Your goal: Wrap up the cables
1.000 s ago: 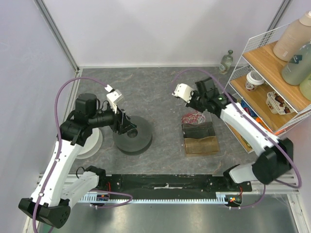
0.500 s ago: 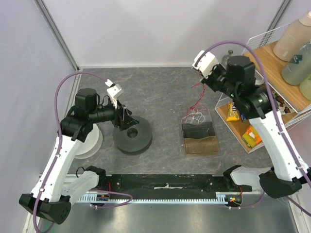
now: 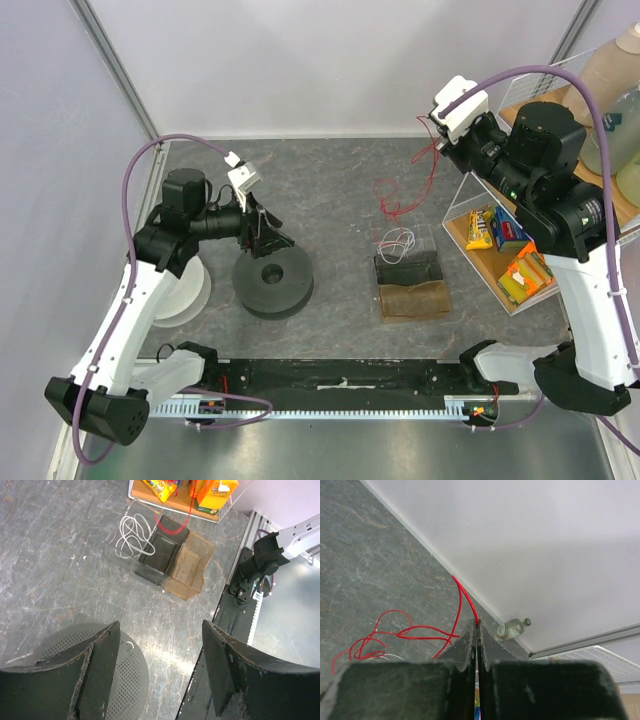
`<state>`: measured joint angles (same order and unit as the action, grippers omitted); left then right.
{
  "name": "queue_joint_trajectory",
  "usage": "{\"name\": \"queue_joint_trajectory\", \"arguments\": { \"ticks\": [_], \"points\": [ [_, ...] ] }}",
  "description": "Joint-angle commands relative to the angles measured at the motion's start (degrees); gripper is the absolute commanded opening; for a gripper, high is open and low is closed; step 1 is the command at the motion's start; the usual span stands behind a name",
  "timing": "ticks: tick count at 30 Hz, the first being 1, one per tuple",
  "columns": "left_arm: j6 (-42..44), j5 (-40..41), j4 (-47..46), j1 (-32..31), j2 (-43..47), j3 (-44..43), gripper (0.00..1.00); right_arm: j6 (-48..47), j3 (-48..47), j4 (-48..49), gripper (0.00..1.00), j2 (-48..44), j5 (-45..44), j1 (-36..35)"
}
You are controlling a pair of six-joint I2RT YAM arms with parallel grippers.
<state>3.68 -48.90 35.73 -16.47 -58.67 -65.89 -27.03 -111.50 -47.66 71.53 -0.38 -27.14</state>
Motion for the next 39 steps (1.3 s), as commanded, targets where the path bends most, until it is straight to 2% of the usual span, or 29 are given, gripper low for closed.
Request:
{"name": "queue_joint_trajectory", "arguments": {
  "ticks": [1, 9, 11, 14, 16, 18, 26, 33, 39],
  "points": [
    [-2.4, -6.4, -7.8, -0.4, -2.3, -1.7, 0.72, 0.3, -0.5, -0.4, 0.0, -0.2, -1.7, 0.2],
    [-1.3, -7.3, -17.0, -5.0, -5.0, 0.1, 0.71, 5.5, -3.0, 3.8, 0.0, 0.9, 0.1, 0.2],
    [1.8, -7.3, -18.7, -7.2, -4.4, 1.5, 0.71, 7.9, -3.9, 4.9, 0.0, 1.8, 0.2, 0.2],
    [10.4, -3.5, -21.0, -11.3, -3.9, 3.3, 0.71, 11.4, -1.9, 9.1, 0.0, 1.5, 2.4, 0.2],
    [13.3, -0.6, -24.1, -13.1, -4.3, 4.1, 0.7, 13.9, -0.3, 12.0, 0.0, 1.4, 2.3, 0.2],
    [12.6, 0.8, -29.5, -13.9, -5.0, 4.9, 0.7, 17.5, 0.2, 14.5, 0.0, 2.0, 1.6, 0.2],
    [10.9, 10.5, -41.0, -19.7, -9.7, 6.9, 0.68, 29.9, 0.0, 20.1, 0.0, 5.5, 2.0, 0.2],
    [10.3, 12.1, -46.0, -20.5, -15.4, 9.0, 0.65, 38.1, -1.2, 22.8, 0.0, 10.1, 4.6, 0.2],
    [9.6, 13.3, -50.1, -20.5, -21.5, 7.1, 0.64, 41.7, -0.7, 23.8, 0.0, 11.7, 4.1, 0.2]
  ]
}}
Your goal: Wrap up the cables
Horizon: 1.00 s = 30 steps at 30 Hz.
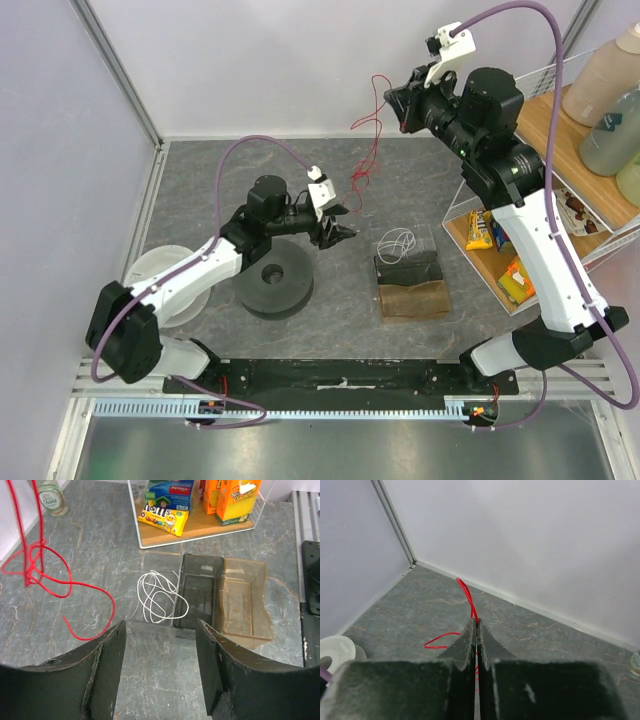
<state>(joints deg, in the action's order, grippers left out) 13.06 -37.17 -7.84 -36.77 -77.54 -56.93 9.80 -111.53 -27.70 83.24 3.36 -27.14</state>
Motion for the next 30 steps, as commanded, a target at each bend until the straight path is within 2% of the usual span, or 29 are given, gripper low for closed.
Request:
{"name": "queue_joint_trajectory", "arguments": {
  "ticks": [1, 5, 11, 14, 20, 22, 25, 30],
  "points": [
    [0.0, 1.4, -7.1, -0.2, -3.4, -2.3, 0.64, 5.3, -0.6, 4.3, 0.0, 0.1, 0.2, 0.2],
    [-0.3, 2.6, -9.0, -0.1, -6.4, -3.9, 0.64, 7.5, -0.4, 5.4, 0.0, 0.5, 0.3, 0.2],
    [-0.3, 11.8, -15.7, 0.6, -7.9, -3.5, 0.65, 9.7, 0.9, 6.0, 0.0, -0.3, 0.0, 0.1],
    [0.4, 10.9, -16.2, 1.2, -7.1, -2.8, 0.61, 10.1, 1.2, 6.4, 0.0, -0.5, 0.2, 0.2],
    [-3.7, 5.5, -13.4, 2.6, -2.9, -0.3, 0.51, 10.6, 1.7, 7.1, 0.0, -0.8, -0.1, 0.2],
    [-3.9, 4.0, -12.6, 2.9, -1.1, 1.3, 0.51, 10.2, 2.4, 7.9, 0.0, -1.0, 0.2, 0.2],
    [-7.2, 6.2, -10.1, 3.5, -0.5, 1.9, 0.5, 9.4, 2.8, 8.4, 0.0, -0.9, -0.1, 0.2],
    [-8.7, 4.0, -10.6, 3.8, -1.6, 1.4, 0.5, 10.0, 4.1, 9.6, 0.0, -1.5, -0.2, 0.2]
  ]
}}
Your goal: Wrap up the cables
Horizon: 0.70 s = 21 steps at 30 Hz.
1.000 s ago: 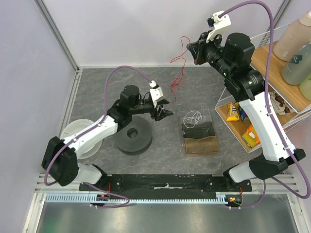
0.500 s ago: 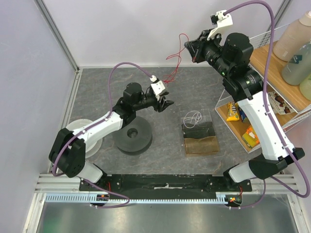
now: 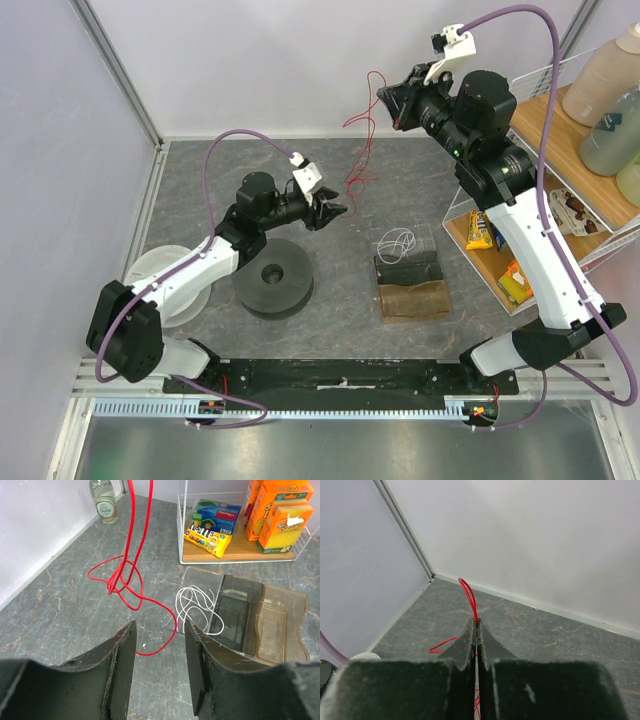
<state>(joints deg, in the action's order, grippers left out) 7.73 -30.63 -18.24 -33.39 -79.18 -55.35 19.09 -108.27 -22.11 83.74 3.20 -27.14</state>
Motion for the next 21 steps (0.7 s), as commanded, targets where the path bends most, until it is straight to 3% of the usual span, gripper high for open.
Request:
{"name": "queue_joint_trajectory", "arguments": {
  "ticks": [1, 8, 12, 18, 21],
  "points": [
    [-3.9, -3.3, -0.2, 0.4, -0.6, -1.0, 0.5, 0.8, 1.1, 4.1, 0.0, -2.3, 0.0, 0.2],
    [-7.1, -6.0, -0.9, 0.3, -5.4, -2.7, 0.52, 3.1, 1.3, 5.1, 0.0, -2.3, 0.9, 0.2],
    [-6.3, -2.8, -2.0, 0.3, -8.3, -2.5, 0.52, 4.5, 1.5, 6.2, 0.0, -2.2, 1.7, 0.2],
    [-7.1, -3.6, -3.7, 0.6, -9.8, -4.6, 0.32, 3.9, 2.4, 6.3, 0.0, -2.4, 0.8, 0.2],
    [-9.8, -3.7, -4.2, 0.6, -8.4, -4.5, 0.3, 4.0, 3.0, 6.5, 0.0, -2.7, 0.1, 0.2]
  ]
}}
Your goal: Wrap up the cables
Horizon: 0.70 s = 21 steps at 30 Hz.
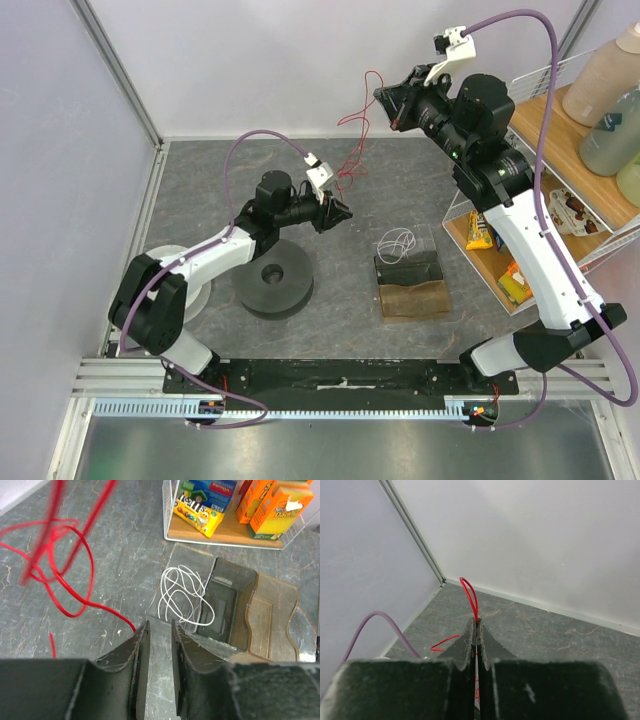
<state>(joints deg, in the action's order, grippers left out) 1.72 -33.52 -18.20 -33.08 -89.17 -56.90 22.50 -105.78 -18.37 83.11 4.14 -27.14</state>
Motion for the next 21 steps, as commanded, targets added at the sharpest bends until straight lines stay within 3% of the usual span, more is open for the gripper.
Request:
{"name": "queue_joint_trajectory", "arguments": {
  "ticks": [1, 8, 21],
  "points": [
    [-4.2, -1.1, -4.7, 0.3, 2.5, -2.4, 0.32, 0.7, 0.5, 2.6, 0.0, -2.1, -1.0, 0.2],
    [-2.9, 0.6, -4.7, 0.5, 6.8, 1.9, 0.35, 2.5, 0.2, 3.3, 0.0, -2.5, -1.2, 0.2],
    [-2.2, -2.4, -6.6, 1.0, -0.7, -3.7, 0.34, 6.0, 1.4, 3.5, 0.0, -2.5, 0.2, 0.2]
  ]
}}
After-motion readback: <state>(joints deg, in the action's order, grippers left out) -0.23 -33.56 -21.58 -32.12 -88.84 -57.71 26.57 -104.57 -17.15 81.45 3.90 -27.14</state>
